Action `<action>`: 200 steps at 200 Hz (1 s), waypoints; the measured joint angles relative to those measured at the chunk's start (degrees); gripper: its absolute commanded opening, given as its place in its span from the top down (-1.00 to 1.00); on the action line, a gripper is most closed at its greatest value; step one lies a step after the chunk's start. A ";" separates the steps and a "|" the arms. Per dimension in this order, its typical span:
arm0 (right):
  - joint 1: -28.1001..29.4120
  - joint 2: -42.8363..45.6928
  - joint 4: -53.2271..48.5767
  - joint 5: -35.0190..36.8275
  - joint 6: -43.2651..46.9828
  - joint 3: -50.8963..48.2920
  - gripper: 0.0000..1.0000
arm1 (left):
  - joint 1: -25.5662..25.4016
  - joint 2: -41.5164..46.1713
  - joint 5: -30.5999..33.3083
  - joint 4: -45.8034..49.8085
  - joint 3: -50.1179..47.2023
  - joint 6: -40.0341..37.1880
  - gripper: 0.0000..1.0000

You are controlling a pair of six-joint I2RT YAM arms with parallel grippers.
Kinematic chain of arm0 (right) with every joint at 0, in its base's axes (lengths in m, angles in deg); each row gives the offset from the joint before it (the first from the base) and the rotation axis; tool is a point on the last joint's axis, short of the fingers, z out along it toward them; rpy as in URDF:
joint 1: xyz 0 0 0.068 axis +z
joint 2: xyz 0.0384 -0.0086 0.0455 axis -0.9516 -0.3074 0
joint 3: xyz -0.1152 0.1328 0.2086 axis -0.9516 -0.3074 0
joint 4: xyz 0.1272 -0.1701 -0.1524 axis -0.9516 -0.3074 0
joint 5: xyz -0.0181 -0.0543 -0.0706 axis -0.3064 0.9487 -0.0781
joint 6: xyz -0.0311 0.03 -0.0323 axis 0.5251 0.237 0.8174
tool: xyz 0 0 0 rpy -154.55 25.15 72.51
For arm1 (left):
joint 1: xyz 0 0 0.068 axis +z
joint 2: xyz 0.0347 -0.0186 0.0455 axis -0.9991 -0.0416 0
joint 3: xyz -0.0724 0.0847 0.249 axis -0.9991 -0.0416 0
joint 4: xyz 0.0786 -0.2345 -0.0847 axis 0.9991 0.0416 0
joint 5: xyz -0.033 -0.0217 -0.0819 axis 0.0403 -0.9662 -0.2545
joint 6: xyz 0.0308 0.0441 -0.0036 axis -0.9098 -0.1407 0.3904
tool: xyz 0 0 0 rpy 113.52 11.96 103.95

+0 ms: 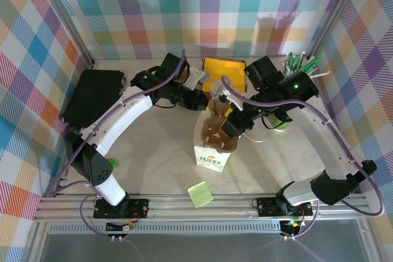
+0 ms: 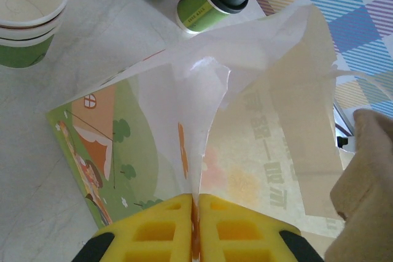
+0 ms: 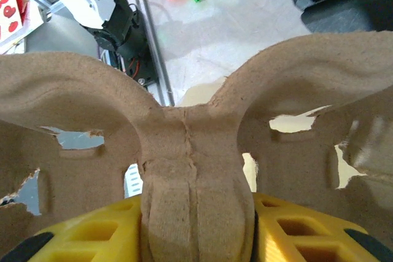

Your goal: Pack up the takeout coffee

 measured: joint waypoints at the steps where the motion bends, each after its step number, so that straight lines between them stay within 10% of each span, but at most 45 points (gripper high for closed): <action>1: -0.02 0.00 0.00 -0.04 0.00 -0.07 0.15 | 0.00 0.00 0.00 -0.02 0.00 0.02 0.80; 117: -6.34 -6.16 -1.79 -4.31 1.20 -2.03 0.17 | 0.00 -0.07 -0.17 0.09 0.22 -0.85 0.81; 200: -6.34 -6.29 2.29 7.87 2.67 -2.12 0.16 | 0.00 -0.17 -2.32 0.52 0.35 -3.04 0.81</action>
